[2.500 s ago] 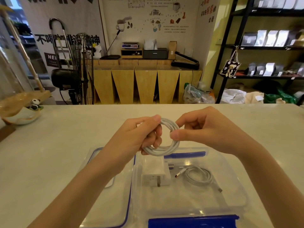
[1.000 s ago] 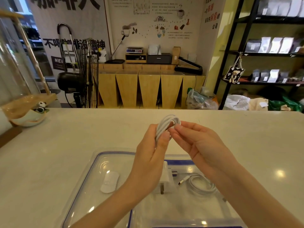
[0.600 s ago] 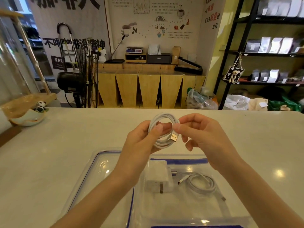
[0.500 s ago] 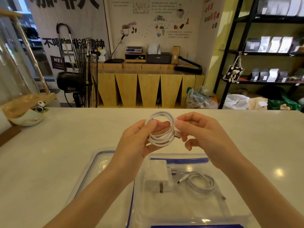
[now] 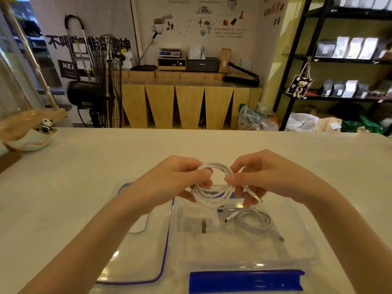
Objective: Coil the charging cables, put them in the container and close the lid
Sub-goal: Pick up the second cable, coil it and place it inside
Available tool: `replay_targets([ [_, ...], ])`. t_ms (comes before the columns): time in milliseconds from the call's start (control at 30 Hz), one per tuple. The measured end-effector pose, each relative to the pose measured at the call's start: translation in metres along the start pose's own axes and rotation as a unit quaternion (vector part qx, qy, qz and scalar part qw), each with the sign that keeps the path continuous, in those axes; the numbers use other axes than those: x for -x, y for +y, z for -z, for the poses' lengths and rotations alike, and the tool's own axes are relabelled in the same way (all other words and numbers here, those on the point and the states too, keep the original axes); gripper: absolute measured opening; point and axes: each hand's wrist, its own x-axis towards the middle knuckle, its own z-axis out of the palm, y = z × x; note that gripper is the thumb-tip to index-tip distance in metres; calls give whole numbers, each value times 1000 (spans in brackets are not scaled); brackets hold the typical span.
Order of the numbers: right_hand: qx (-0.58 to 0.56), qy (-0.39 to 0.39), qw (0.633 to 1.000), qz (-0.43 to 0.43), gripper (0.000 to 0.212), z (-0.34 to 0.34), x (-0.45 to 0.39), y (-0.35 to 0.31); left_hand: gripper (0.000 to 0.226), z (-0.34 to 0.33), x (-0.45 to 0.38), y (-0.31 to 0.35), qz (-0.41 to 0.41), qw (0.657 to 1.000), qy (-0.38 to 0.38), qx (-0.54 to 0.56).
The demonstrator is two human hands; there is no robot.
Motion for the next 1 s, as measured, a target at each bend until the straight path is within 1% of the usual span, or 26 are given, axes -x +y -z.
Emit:
replay_targets([
  [67, 25, -15, 1000, -8, 17, 1, 4, 4, 21, 0, 4, -1, -8, 991, -31, -127],
  [133, 53, -28, 998, -7, 19, 0, 8, 9, 20, -5, 9, -2, -16, 977, -30, -210],
  [167, 72, -33, 997, -4, 20, -2, 9, 11, 19, -10, 11, -2, -19, 973, -20, -229],
  [233, 116, -37, 993, 5, 23, -7, 13, 16, 27, -19, 14, -3, -23, 967, -7, -252],
  [300, 143, -30, 989, 8, 21, -11, 16, 21, 32, -29, 16, -6, -24, 960, 1, -280],
  [367, 155, -30, 987, 0, 18, -13, 19, 24, 31, -37, 18, -7, -30, 949, 11, -314],
  [467, 173, -50, 983, -14, 17, -11, 20, 26, 31, -46, 20, -5, -47, 932, 22, -359],
  [567, 172, -67, 982, -28, 18, -6, 19, 29, 25, -55, 22, -4, -66, 912, 34, -404],
  [667, 168, -92, 980, -52, 19, -8, 17, 29, 24, -66, 22, -4, -48, 887, 14, -458],
  [800, 173, -120, 973, -94, 14, -20, 14, 32, 11, -78, 21, -3, -10, 851, -24, -524],
  [900, 175, -113, 973, -96, 15, -30, 10, 35, 17, -83, 17, -7, 6, 824, -48, -564],
  [1000, 193, -97, 972, -94, 11, -40, 10, 35, 18, -81, 16, -5, 8, 800, -64, -596],
])
